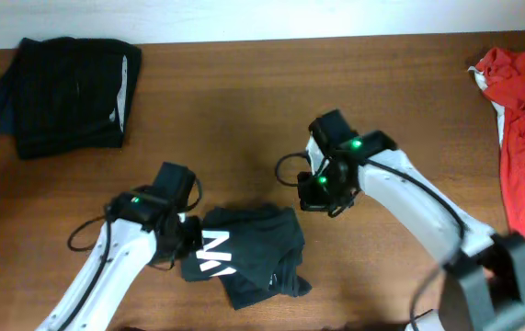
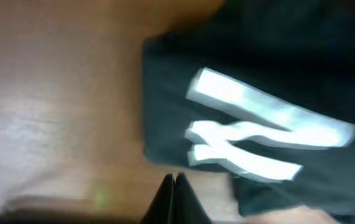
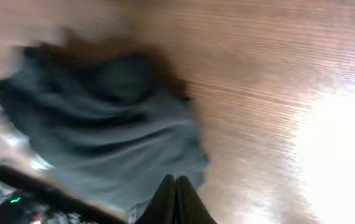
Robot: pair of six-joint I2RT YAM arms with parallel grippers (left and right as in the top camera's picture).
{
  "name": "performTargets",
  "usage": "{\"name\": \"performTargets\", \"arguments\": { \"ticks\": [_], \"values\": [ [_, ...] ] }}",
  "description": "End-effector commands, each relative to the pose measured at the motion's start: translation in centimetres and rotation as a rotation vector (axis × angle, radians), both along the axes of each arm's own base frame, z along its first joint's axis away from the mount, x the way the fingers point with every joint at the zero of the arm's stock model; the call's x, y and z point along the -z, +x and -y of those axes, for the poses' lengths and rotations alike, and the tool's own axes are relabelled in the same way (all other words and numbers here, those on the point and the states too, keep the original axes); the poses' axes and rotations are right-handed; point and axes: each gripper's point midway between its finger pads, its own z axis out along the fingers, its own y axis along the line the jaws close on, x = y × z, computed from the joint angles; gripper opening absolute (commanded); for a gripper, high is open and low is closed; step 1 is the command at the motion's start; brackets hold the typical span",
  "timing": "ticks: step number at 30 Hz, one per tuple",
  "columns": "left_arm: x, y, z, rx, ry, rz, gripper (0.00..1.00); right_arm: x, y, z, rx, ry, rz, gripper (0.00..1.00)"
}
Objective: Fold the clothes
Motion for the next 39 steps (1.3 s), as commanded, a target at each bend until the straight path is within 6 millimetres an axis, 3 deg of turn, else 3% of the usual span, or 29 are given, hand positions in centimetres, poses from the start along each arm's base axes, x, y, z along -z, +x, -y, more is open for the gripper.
{"name": "performTargets", "arguments": {
  "ticks": [1, 2, 4, 7, 9, 11, 12, 13, 15, 16, 18, 20, 22, 26, 28, 31, 33, 36, 39],
  "values": [
    [-1.4, 3.5, 4.0, 0.170, -0.197, 0.154, 0.01, -1.7, -4.1, -4.6, -0.189, 0.157, -0.051, 0.09],
    [-0.7, 4.2, 4.8, 0.175, -0.226, 0.147, 0.01, -0.9, -5.7, -6.2, -0.240, 0.175, -0.076, 0.09],
    [1.7, 4.9, 8.1, 0.237, -0.388, 0.070, 0.01, 1.6, -7.3, -8.3, -0.221, 0.177, -0.124, 0.09],
    [4.7, 4.9, 8.5, 0.225, -0.393, -0.013, 0.01, 4.4, -8.5, -8.0, -0.173, 0.159, -0.173, 0.09],
    [6.1, 5.6, 8.7, 0.224, -0.391, -0.016, 0.01, 6.2, -9.3, -7.4, -0.152, 0.153, -0.189, 0.17],
    [7.5, 7.0, 7.7, 0.186, -0.320, 0.015, 0.01, 8.7, -10.3, -6.5, -0.109, 0.149, -0.202, 0.19],
    [8.3, 7.4, 6.0, 0.120, -0.219, 0.015, 0.01, 9.5, -10.7, -5.8, -0.095, 0.137, -0.209, 0.18],
    [8.7, 7.6, 4.1, 0.062, -0.110, 0.018, 0.01, 10.3, -10.5, -4.5, -0.061, 0.103, -0.214, 0.04],
    [7.0, 7.7, 4.0, 0.063, -0.106, 0.036, 0.01, 11.8, -9.1, -0.2, 0.088, -0.058, -0.223, 0.04],
    [5.7, 7.8, 4.0, 0.064, -0.112, 0.057, 0.01, 12.0, -8.7, 0.9, 0.120, -0.085, -0.225, 0.04],
    [0.2, 7.3, 4.8, 0.096, -0.151, 0.175, 0.01, 12.0, -7.9, 3.2, 0.175, -0.140, -0.230, 0.04],
    [-1.8, 4.5, 7.1, 0.169, -0.241, 0.150, 0.01, 11.6, -7.2, 2.9, 0.170, -0.130, -0.214, 0.04],
    [-1.3, 0.9, 10.2, 0.265, -0.338, 0.044, 0.01, 11.4, -6.8, 2.6, 0.169, -0.116, -0.204, 0.04],
    [-0.3, -1.8, 14.0, 0.392, -0.450, 0.024, 0.01, 11.3, -6.8, 2.5, 0.169, -0.110, -0.205, 0.04],
    [1.1, -2.1, 13.9, 0.380, -0.455, 0.021, 0.01, 11.1, -6.8, 2.0, 0.165, -0.080, -0.213, 0.04],
    [5.3, -2.4, 13.1, 0.334, -0.411, -0.017, 0.01, 10.5, -6.5, 1.1, 0.159, -0.037, -0.219, 0.04],
    [8.8, -0.6, 10.1, 0.230, -0.198, 0.001, 0.01, 10.2, -6.5, 0.9, 0.155, -0.026, -0.223, 0.04],
    [9.1, 2.6, 8.2, 0.119, -0.167, 0.077, 0.01, 10.3, -6.5, 1.0, 0.155, -0.036, -0.222, 0.04],
    [8.1, 3.2, 7.3, 0.077, -0.166, 0.092, 0.01, 10.4, -6.5, 1.1, 0.156, -0.039, -0.220, 0.04]
  ]
}}
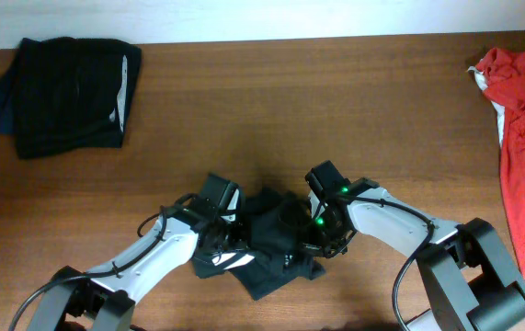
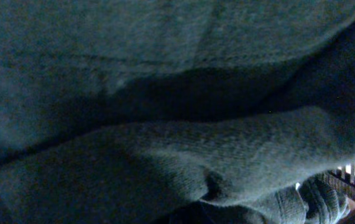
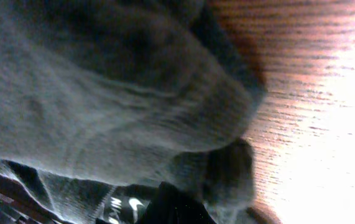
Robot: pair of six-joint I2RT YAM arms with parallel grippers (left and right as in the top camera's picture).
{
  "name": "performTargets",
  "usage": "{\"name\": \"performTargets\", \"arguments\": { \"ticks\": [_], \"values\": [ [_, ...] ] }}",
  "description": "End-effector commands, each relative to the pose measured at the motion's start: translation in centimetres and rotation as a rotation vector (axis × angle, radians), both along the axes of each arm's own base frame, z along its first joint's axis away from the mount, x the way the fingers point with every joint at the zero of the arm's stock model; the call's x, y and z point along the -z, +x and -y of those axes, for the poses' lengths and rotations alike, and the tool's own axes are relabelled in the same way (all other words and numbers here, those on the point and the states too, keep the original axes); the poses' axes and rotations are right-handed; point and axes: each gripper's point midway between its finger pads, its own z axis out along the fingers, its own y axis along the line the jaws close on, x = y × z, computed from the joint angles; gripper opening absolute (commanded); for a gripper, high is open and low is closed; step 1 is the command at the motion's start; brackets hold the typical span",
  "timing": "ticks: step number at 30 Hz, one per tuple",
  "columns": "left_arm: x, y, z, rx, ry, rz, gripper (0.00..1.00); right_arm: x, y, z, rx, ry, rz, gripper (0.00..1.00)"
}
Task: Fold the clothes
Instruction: 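Grasp the folded black shirt with left gripper and carry it to top left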
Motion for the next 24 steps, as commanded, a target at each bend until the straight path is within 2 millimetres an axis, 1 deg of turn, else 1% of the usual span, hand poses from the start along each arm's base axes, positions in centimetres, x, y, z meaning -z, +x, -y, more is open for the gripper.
{"name": "performTargets", "arguments": {
  "ticks": [1, 2, 3, 4, 5, 6, 7, 8, 9, 10, 11, 12, 13, 14, 15, 16, 17, 18, 19, 20, 21, 22, 23, 24],
  "values": [
    [-0.2, 1.0, -3.6, -0.097, 0.150, 0.043, 0.01, 0.4, 0.5, 0.9, 0.012, -0.042, 0.010, 0.04],
    [-1.9, 0.8, -3.8, -0.085, 0.141, 0.068, 0.01, 0.2, 0.6, 0.7, 0.012, -0.037, 0.013, 0.04],
    [-3.5, 0.4, -3.9, -0.073, 0.129, 0.098, 0.01, -0.4, 1.0, 0.6, 0.013, -0.034, 0.018, 0.04],
    [-5.7, 0.0, -4.3, -0.078, 0.112, 0.148, 0.05, -1.6, 1.7, 0.3, -0.008, -0.024, 0.041, 0.09],
    [-6.7, -0.2, -4.8, -0.086, 0.114, 0.174, 0.16, -2.9, 2.6, 0.2, -0.016, -0.015, 0.064, 0.22],
    [-7.8, -0.6, -6.0, -0.115, 0.131, 0.204, 0.60, -4.3, 3.8, 0.6, -0.021, -0.011, 0.084, 0.64],
    [-8.6, -0.9, -7.2, -0.156, 0.131, 0.206, 0.78, -5.7, 5.3, 1.5, -0.017, -0.006, 0.109, 0.84],
    [-8.7, -1.6, -9.2, -0.218, 0.152, 0.172, 0.78, -7.0, 7.3, 4.2, 0.047, -0.052, 0.127, 0.99],
    [-7.9, -2.7, -11.0, -0.274, 0.187, 0.100, 0.84, -7.9, 9.0, 7.2, 0.134, -0.084, 0.137, 0.99],
    [-7.2, -3.1, -11.6, -0.289, 0.202, 0.067, 0.87, -8.3, 9.9, 9.0, 0.198, -0.086, 0.140, 0.99],
    [-6.0, -3.5, -12.0, -0.297, 0.219, 0.026, 0.98, -8.2, 10.5, 11.8, 0.290, -0.095, 0.127, 0.99],
    [-4.8, -3.5, -12.1, -0.294, 0.234, -0.009, 0.99, -8.2, 10.1, 13.6, 0.344, -0.104, 0.096, 0.99],
    [-3.9, -2.6, -11.9, -0.283, 0.221, -0.020, 0.99, -8.2, 10.0, 14.8, 0.386, -0.108, 0.078, 0.99],
    [-3.4, -1.6, -10.7, -0.208, 0.145, -0.009, 0.99, -8.2, 10.1, 15.8, 0.414, -0.116, 0.077, 0.99],
    [-2.4, -1.3, -9.9, -0.196, 0.080, -0.056, 0.99, -8.0, 9.9, 16.5, 0.424, -0.139, 0.072, 0.99],
    [-1.1, -1.2, -10.3, -0.205, 0.086, -0.100, 0.99, -7.9, 9.8, 16.7, 0.423, -0.156, 0.069, 0.99],
    [0.3, -1.2, -10.5, -0.179, 0.087, -0.137, 0.99, -7.9, 9.8, 16.7, 0.423, -0.156, 0.070, 0.99],
    [1.1, -1.0, -10.1, -0.136, 0.053, -0.145, 0.99, -7.9, 9.8, 16.7, 0.423, -0.156, 0.071, 0.99],
    [1.5, -1.0, -9.4, -0.127, 0.012, -0.161, 0.94, -7.9, 9.9, 16.7, 0.423, -0.155, 0.075, 0.99],
    [1.6, -0.8, -8.8, -0.124, -0.019, -0.166, 0.78, -7.9, 9.9, 16.7, 0.423, -0.155, 0.075, 0.99],
    [1.7, -0.7, -8.6, -0.122, -0.032, -0.166, 0.65, -7.9, 9.9, 16.7, 0.423, -0.155, 0.075, 0.99],
    [1.6, -0.4, -8.6, -0.122, -0.034, -0.157, 0.14, -7.9, 9.9, 16.7, 0.423, -0.155, 0.075, 0.99],
    [1.3, 0.5, -8.7, -0.124, -0.024, -0.129, 0.01, -7.9, 9.9, 16.7, 0.423, -0.155, 0.076, 0.99],
    [0.8, 2.0, -9.3, -0.131, 0.011, -0.083, 0.01, -7.9, 10.0, 16.7, 0.423, -0.155, 0.077, 0.99]
  ]
}}
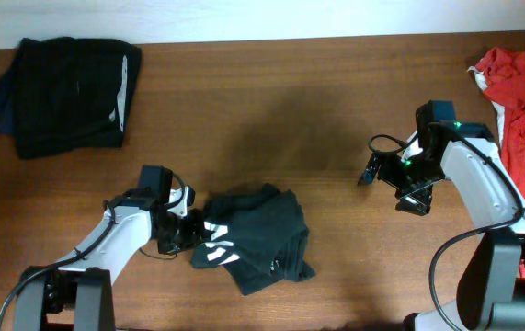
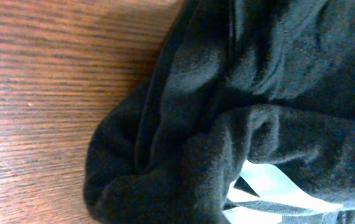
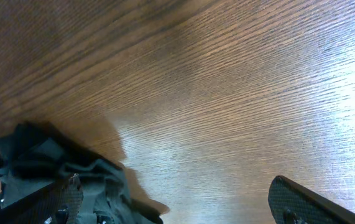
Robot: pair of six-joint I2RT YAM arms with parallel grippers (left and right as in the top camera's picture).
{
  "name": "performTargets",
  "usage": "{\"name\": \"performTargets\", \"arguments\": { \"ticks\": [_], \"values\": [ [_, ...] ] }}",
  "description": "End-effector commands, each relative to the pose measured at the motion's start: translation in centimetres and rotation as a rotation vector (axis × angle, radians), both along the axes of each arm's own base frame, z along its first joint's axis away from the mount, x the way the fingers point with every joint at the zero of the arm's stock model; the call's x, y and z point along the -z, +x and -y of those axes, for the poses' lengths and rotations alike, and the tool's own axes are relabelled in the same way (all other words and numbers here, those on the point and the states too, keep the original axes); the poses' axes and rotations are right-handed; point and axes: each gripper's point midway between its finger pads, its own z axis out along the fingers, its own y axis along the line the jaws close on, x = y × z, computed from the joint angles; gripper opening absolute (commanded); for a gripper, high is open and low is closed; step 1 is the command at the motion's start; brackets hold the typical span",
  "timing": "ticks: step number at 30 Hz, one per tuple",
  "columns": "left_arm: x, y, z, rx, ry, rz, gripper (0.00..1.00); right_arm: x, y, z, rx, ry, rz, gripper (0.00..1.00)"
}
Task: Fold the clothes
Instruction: 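Grasp the folded black shirt with left gripper and carry it to top left, then place the black shirt onto the dark folded shirt stack and press down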
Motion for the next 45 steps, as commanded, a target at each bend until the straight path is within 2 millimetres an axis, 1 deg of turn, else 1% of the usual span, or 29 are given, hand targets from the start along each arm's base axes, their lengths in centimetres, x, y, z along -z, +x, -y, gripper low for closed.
{"name": "performTargets", "arguments": {
  "ticks": [1, 2, 4, 5, 8, 10, 11, 15, 18, 22, 23, 24, 26, 27, 29, 30, 31, 32, 33, 34, 35, 37, 38, 39, 40, 42, 43, 44, 45],
  "values": [
    [-1.8, 4.9, -2.0, -0.014, 0.117, 0.130, 0.01, -0.4, 0.3, 0.5, 0.000, -0.022, 0.019, 0.99],
    [-3.5, 7.9, -3.8, -0.052, 0.197, 0.212, 0.01, -0.4, 0.3, 0.5, 0.000, -0.022, 0.019, 0.99],
    [-6.8, 12.3, -6.7, -0.082, 0.335, 0.357, 0.01, -0.4, 0.3, 0.5, 0.000, -0.022, 0.019, 0.98],
    [-8.9, 14.5, -9.1, -0.128, 0.428, 0.435, 0.01, -0.4, 0.3, 0.5, 0.000, -0.022, 0.019, 0.99],
    [-12.1, 18.6, -12.7, -0.217, 0.494, 0.619, 0.01, -0.4, 0.3, 0.5, 0.000, -0.022, 0.019, 0.99],
    [-14.7, 20.7, -16.0, -0.327, 0.630, 0.742, 0.01, -0.4, 0.3, 0.5, 0.000, -0.022, 0.019, 0.99],
    [-16.1, 21.5, -17.4, -0.383, 0.686, 0.797, 0.01, -0.4, 0.3, 0.5, 0.000, -0.022, 0.019, 0.99],
    [-19.7, 24.1, -20.1, -0.477, 0.723, 0.976, 0.01, -0.4, 0.3, 0.5, 0.000, -0.022, 0.019, 0.99],
    [-21.4, 25.7, -22.6, -0.538, 0.757, 1.090, 0.01, -0.4, 0.3, 0.5, 0.000, -0.022, 0.019, 0.99],
    [-27.0, 27.3, -23.0, -0.591, 0.747, 1.233, 0.01, -0.4, 0.3, 0.5, 0.000, -0.022, 0.019, 0.99],
    [-27.9, 27.6, -23.2, -0.602, 0.747, 1.256, 0.01, -0.4, 0.3, 0.5, 0.000, -0.022, 0.019, 0.99],
    [-28.1, 27.8, -23.7, -0.615, 0.751, 1.272, 0.01, -0.4, 0.3, 0.5, 0.000, -0.022, 0.019, 0.99],
    [-26.1, 28.2, -25.9, -0.640, 0.778, 1.242, 0.01, -0.4, 0.3, 0.5, 0.000, -0.022, 0.019, 0.99],
    [-23.7, 28.6, -28.2, -0.666, 0.805, 1.210, 0.01, -0.4, 0.3, 0.5, 0.000, -0.022, 0.019, 0.99],
    [-20.8, 28.7, -31.6, -0.709, 0.844, 1.175, 0.01, -0.4, 0.3, 0.5, 0.000, -0.022, 0.019, 0.99],
    [-18.8, 28.6, -34.1, -0.745, 0.871, 1.166, 0.02, -0.4, 0.3, 0.5, 0.000, -0.022, 0.019, 0.99],
    [-17.2, 28.3, -35.8, -0.768, 0.890, 1.153, 0.05, -0.4, 0.3, 0.5, 0.000, -0.022, 0.019, 0.99],
    [-14.5, 27.5, -38.1, -0.791, 0.914, 1.097, 0.11, -0.4, 0.3, 0.5, 0.000, -0.022, 0.019, 0.99],
    [-13.2, 26.8, -39.4, -0.804, 0.928, 1.063, 0.23, -0.4, 0.3, 0.5, 0.000, -0.022, 0.019, 0.99],
    [-13.8, 26.3, -40.4, -0.825, 0.940, 1.077, 0.75, -0.4, 0.3, 0.5, 0.000, -0.022, 0.019, 0.98],
    [-15.7, 26.5, -40.4, -0.840, 0.944, 1.132, 0.99, -0.4, 0.3, 0.5, 0.000, -0.022, 0.019, 0.99],
    [-19.3, 26.7, -39.3, -0.838, 0.929, 1.209, 0.99, -0.4, 0.3, 0.5, 0.000, -0.022, 0.019, 0.99],
    [-22.5, 27.0, -37.6, -0.830, 0.912, 1.274, 0.99, -0.4, 0.3, 0.5, 0.000, -0.022, 0.019, 0.99],
    [-24.5, 27.4, -36.0, -0.818, 0.894, 1.319, 0.99, -0.4, 0.3, 0.5, 0.000, -0.022, 0.019, 0.99],
    [-25.3, 27.9, -34.4, -0.799, 0.872, 1.340, 0.99, -0.4, 0.3, 0.5, 0.000, -0.022, 0.019, 0.99],
    [-22.5, 29.4, -31.5, -0.698, 0.800, 1.271, 0.99, -0.4, 0.3, 0.4, 0.000, -0.021, 0.019, 0.99],
    [-21.2, 29.8, -31.0, -0.669, 0.777, 1.251, 0.99, -0.4, 0.3, 0.5, 0.000, -0.022, 0.019, 0.99],
    [-19.0, 30.1, -31.3, -0.652, 0.781, 1.211, 0.89, -0.4, 0.3, 0.5, 0.000, -0.022, 0.019, 0.99],
    [-16.9, 30.2, -31.9, -0.616, 0.810, 1.162, 0.68, -0.4, 0.3, 0.5, 0.000, -0.022, 0.019, 0.99]
  ]
}}
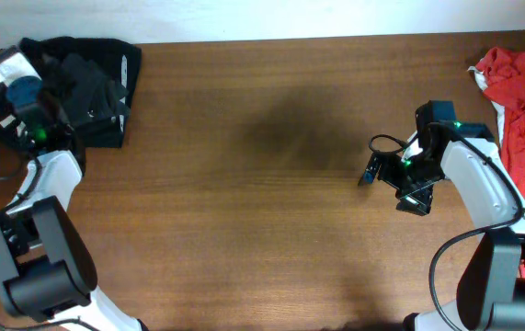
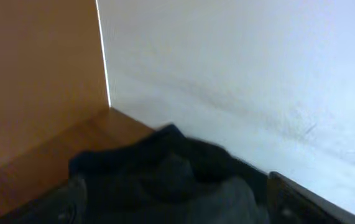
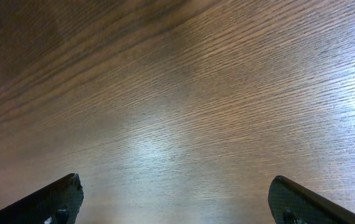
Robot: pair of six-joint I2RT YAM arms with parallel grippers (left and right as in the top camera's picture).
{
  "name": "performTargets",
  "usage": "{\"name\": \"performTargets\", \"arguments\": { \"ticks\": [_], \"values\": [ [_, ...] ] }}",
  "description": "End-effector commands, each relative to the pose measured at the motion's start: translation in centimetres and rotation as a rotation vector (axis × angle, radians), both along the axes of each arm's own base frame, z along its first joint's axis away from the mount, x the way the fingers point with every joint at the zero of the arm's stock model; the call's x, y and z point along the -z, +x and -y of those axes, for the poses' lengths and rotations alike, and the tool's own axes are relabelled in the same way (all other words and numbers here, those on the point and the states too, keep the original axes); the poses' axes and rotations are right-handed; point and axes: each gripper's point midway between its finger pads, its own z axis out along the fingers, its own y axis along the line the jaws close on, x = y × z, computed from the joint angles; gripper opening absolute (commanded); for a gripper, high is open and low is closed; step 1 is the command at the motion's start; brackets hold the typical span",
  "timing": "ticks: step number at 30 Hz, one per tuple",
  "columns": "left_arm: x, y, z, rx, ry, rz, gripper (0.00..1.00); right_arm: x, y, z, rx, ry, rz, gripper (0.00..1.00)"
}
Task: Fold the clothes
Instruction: 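Place the black shirt onto the dark folded shirt stack and press down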
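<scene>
A heap of black clothes (image 1: 97, 101) lies at the table's back left corner, by the white wall. My left gripper (image 1: 64, 87) sits on that heap. In the left wrist view its fingers stand wide apart, open, with dark cloth (image 2: 171, 180) lying between and under them (image 2: 177, 196). My right gripper (image 1: 393, 187) hovers open over bare wood at the right of the table. The right wrist view shows only wood grain between its fingertips (image 3: 177, 199).
A red garment (image 1: 519, 129) with a bit of white cloth (image 1: 499, 103) under it lies along the right edge. The brown wooden table (image 1: 262, 184) ends at the white wall behind the black heap.
The dark garment with the white logo is gone from the front middle of the table. My left gripper, then at that garment's left edge, is now open on the black heap at the back left. The right arm is unchanged.
Both grippers were shut beside the dark logo garment at the front middle. Then both were pressed into it. Then the right gripper stood open far to the right and the left at the bundle's edge. Now that spot is bare and the left gripper is at the heap.
</scene>
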Motion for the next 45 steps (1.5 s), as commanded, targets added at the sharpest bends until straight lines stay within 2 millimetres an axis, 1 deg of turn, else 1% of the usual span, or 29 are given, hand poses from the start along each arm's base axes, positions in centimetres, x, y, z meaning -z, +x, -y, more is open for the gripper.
{"name": "performTargets", "arguments": {
  "ticks": [1, 2, 3, 6, 8, 9, 10, 12, 15, 16, 17, 19, 20, 21, 22, 24, 25, 28, 29, 31, 33, 35, 36, 37, 40, 41, 43, 44, 45],
  "values": [
    [6.5, 0.6, -1.5, 0.022, 0.026, -0.179, 0.48, -0.5, 0.3, 0.3, 0.001, -0.015, 0.020, 0.99],
    [8.3, 0.1, -3.5, -0.019, 0.014, -0.242, 0.11, -0.5, 0.3, 0.3, 0.001, -0.015, 0.020, 0.99],
    [8.2, -0.4, -5.1, -0.051, 0.005, -0.261, 0.02, -0.5, 0.3, 0.3, 0.001, -0.015, 0.020, 0.99],
    [7.2, -1.8, -8.8, -0.107, -0.024, -0.301, 0.00, -0.5, 0.3, 0.3, 0.001, -0.015, 0.020, 0.99],
    [8.0, -1.2, -8.2, -0.035, -0.054, -0.301, 0.00, -0.5, 0.3, 0.3, 0.001, -0.015, 0.020, 0.99],
    [8.8, -1.2, -8.2, -0.033, -0.063, -0.310, 0.00, -0.5, 0.3, 0.3, 0.001, -0.015, 0.020, 0.98],
    [11.1, -1.2, -8.1, -0.034, -0.096, -0.341, 0.01, -0.5, 0.3, 0.3, 0.001, -0.015, 0.020, 0.99],
    [13.8, -1.2, -8.3, -0.045, -0.125, -0.367, 0.01, -0.5, 0.3, 0.3, 0.001, -0.015, 0.020, 0.99],
    [14.9, -2.3, -10.3, -0.103, -0.128, -0.409, 0.01, -0.5, 0.3, 0.3, 0.001, -0.015, 0.020, 0.99],
    [14.2, -2.3, -10.5, -0.095, -0.114, -0.445, 0.01, -0.5, 0.3, 0.3, 0.001, -0.015, 0.020, 0.99],
    [11.6, -1.7, -10.7, -0.083, -0.097, -0.462, 0.01, -0.5, 0.3, 0.3, 0.001, -0.015, 0.020, 0.99],
    [4.8, -1.2, -10.3, -0.103, -0.130, -0.373, 0.00, -0.5, 0.3, 0.3, 0.001, -0.015, 0.020, 0.99],
    [0.1, -2.1, -9.7, -0.125, -0.166, -0.292, 0.01, -0.5, 0.3, 0.3, 0.001, -0.015, 0.020, 0.99],
    [-1.5, -3.4, -9.0, -0.126, -0.173, -0.308, 0.00, -0.5, 0.3, 0.3, 0.001, -0.015, 0.020, 0.99],
    [-1.7, -5.0, -8.4, -0.131, -0.201, -0.359, 0.01, -0.5, 0.3, 0.3, 0.001, -0.015, 0.020, 0.99],
    [1.4, -6.9, -7.4, -0.176, -0.330, -0.444, 0.01, -0.5, 0.3, 0.3, 0.001, -0.015, 0.020, 0.99],
    [4.6, -7.5, -7.5, -0.196, -0.367, -0.520, 0.01, -0.5, 0.3, 0.3, 0.001, -0.015, 0.020, 0.99],
    [11.3, -9.3, -10.0, -0.286, -0.392, -0.666, 0.01, -0.5, 0.3, 0.3, 0.001, -0.015, 0.020, 0.99],
    [12.6, -9.5, -10.6, -0.289, -0.393, -0.685, 0.00, -0.5, 0.3, 0.3, 0.001, -0.015, 0.020, 0.99],
    [15.3, -9.0, -13.0, -0.259, -0.321, -0.716, 0.01, -0.5, 0.3, 0.3, 0.001, -0.015, 0.020, 0.99],
    [15.0, -7.6, -13.2, -0.194, -0.258, -0.702, 0.01, -0.5, 0.3, 0.3, 0.001, -0.015, 0.020, 0.99],
    [11.8, -6.1, -13.0, -0.159, -0.242, -0.642, 0.00, -0.5, 0.3, 0.3, 0.001, -0.015, 0.020, 0.99],
    [10.9, -5.2, -12.3, -0.103, -0.261, -0.614, 0.01, -0.5, 0.3, 0.3, 0.001, -0.015, 0.020, 0.99],
    [10.9, -4.8, -11.8, -0.070, -0.274, -0.603, 0.00, -0.5, 0.3, 0.3, 0.001, -0.015, 0.020, 0.99],
    [11.6, -4.2, -12.5, -0.067, -0.263, -0.582, 0.01, -0.5, 0.3, 0.3, 0.001, -0.015, 0.020, 0.99],
    [13.0, -4.1, -12.6, -0.064, -0.266, -0.600, 0.01, -0.5, 0.3, 0.3, 0.001, -0.015, 0.020, 0.99],
    [17.8, -5.2, -12.8, -0.068, -0.267, -0.719, 0.00, -0.5, 0.3, 0.3, 0.001, -0.015, 0.020, 0.99],
    [17.8, -5.4, -12.6, -0.066, -0.275, -0.730, 0.00, -0.5, 0.3, 0.3, 0.001, -0.015, 0.020, 0.99],
    [16.4, -5.3, -12.4, -0.065, -0.264, -0.716, 0.00, -0.5, 0.3, 0.3, 0.001, -0.015, 0.020, 0.99]
  ]
}}
